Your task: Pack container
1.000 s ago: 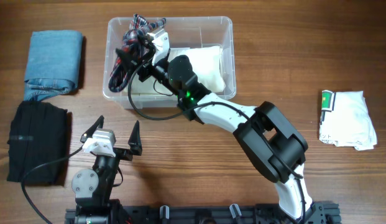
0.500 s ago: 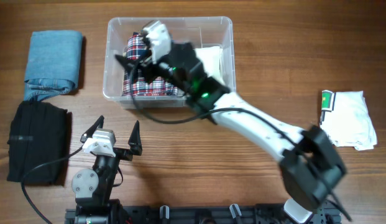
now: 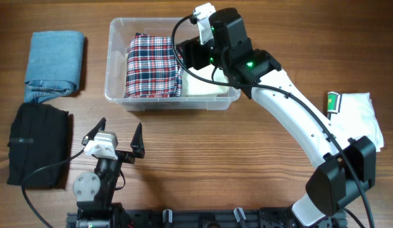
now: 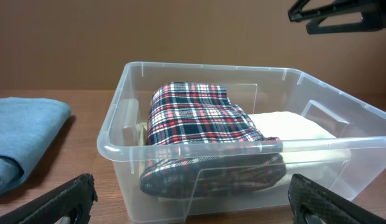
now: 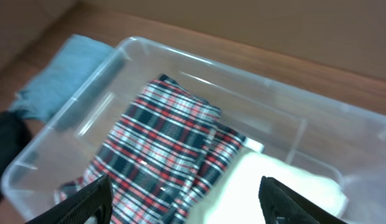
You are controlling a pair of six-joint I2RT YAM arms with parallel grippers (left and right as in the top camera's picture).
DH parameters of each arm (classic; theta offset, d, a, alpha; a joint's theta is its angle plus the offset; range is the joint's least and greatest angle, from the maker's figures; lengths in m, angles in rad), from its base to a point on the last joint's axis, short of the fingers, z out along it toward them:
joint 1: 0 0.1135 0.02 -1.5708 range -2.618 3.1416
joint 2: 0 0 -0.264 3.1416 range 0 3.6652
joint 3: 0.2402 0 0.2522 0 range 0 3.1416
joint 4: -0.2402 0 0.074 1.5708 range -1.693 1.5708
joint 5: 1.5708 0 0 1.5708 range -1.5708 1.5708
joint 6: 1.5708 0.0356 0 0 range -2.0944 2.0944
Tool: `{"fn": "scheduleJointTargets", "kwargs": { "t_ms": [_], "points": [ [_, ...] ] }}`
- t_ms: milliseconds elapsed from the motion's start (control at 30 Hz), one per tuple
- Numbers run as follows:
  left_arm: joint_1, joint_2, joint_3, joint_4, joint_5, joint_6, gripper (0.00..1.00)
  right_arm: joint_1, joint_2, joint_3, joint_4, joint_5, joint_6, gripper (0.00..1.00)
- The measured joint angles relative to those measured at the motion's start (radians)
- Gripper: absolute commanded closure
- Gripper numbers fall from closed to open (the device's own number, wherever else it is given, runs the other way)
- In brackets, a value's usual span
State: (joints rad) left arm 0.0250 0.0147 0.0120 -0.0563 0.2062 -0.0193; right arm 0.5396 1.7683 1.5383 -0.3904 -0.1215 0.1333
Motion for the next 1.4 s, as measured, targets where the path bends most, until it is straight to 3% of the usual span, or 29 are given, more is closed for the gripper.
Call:
{"fn": "scheduleJointTargets", "kwargs": {
  "t_ms": [267, 600, 733, 867, 1000, 1033, 1100, 1167, 1233, 1267, 1400],
  "points": [
    [0.0, 0.0, 0.0, 0.0, 0.0, 0.0, 0.0, 0.0, 0.168, 0.0, -0.016, 0.06, 0.0, 0.3],
    [0.0, 0.0, 0.0, 0.0, 0.0, 0.0, 0.0, 0.0, 0.31, 0.0, -0.017, 0.088, 0.017, 0.43],
    [0.0, 0.0, 0.0, 0.0, 0.0, 0.0, 0.0, 0.0, 0.338, 0.0, -0.011, 0.089, 0.019, 0.5],
    [0.0, 0.0, 0.0, 0.0, 0.0, 0.0, 0.0, 0.001, 0.358, 0.0, -0.002, 0.092, -0.01, 0.71],
    [0.0, 0.0, 0.0, 0.0, 0.0, 0.0, 0.0, 0.01, 0.358, 0.001, 0.023, 0.094, -0.016, 0.7],
    [0.0, 0.0, 0.0, 0.0, 0.0, 0.0, 0.0, 0.015, 0.358, 0.001, 0.031, 0.093, -0.016, 0.69],
    [0.0, 0.0, 0.0, 0.0, 0.0, 0.0, 0.0, 0.027, 0.358, 0.001, 0.033, 0.092, -0.019, 0.57],
    [0.0, 0.0, 0.0, 0.0, 0.0, 0.0, 0.0, 0.038, 0.358, 0.001, 0.035, 0.093, -0.027, 0.25],
    [0.0, 0.0, 0.0, 0.0, 0.0, 0.0, 0.0, 0.043, 0.358, 0.001, 0.04, 0.094, -0.043, 0.08],
    [0.0, 0.0, 0.0, 0.0, 0.0, 0.0, 0.0, 0.043, 0.358, 0.001, 0.04, 0.096, -0.054, 0.02],
    [0.0, 0.0, 0.0, 0.0, 0.0, 0.0, 0.0, 0.047, 0.358, 0.001, 0.051, 0.096, -0.085, 0.01]
  ]
}}
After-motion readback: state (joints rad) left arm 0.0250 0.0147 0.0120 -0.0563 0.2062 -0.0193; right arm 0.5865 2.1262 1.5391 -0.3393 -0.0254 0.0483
